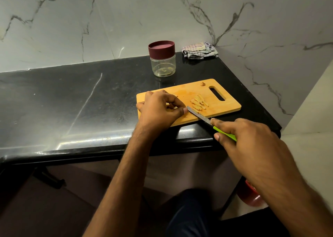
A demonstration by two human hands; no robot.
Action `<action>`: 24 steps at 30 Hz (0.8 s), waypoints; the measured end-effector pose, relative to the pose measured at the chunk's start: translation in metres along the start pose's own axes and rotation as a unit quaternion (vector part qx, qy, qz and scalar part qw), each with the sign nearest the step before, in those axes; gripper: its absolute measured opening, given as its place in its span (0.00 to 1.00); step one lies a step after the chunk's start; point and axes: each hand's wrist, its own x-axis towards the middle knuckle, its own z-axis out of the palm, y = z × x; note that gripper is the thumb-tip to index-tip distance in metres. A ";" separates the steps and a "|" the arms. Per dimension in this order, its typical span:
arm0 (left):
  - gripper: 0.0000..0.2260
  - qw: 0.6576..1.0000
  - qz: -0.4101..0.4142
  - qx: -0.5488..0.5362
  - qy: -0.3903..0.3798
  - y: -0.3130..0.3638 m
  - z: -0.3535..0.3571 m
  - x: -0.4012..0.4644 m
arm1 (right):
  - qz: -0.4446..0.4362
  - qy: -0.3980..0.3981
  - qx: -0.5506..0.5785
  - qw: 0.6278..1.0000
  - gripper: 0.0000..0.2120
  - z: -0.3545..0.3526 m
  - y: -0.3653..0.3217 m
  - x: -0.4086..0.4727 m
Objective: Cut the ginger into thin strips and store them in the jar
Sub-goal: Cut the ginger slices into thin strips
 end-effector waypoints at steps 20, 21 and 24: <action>0.08 0.998 -0.013 0.063 0.003 0.012 -0.002 -0.005 | -0.023 0.031 0.040 0.998 0.20 0.003 -0.005 0.005; 0.07 0.998 -0.013 0.056 0.010 0.012 -0.002 -0.005 | -0.024 0.035 0.040 0.998 0.20 0.003 -0.005 0.004; 0.04 0.999 -0.014 0.027 0.041 0.010 -0.002 -0.006 | -0.028 0.046 0.049 0.997 0.20 0.005 -0.004 0.005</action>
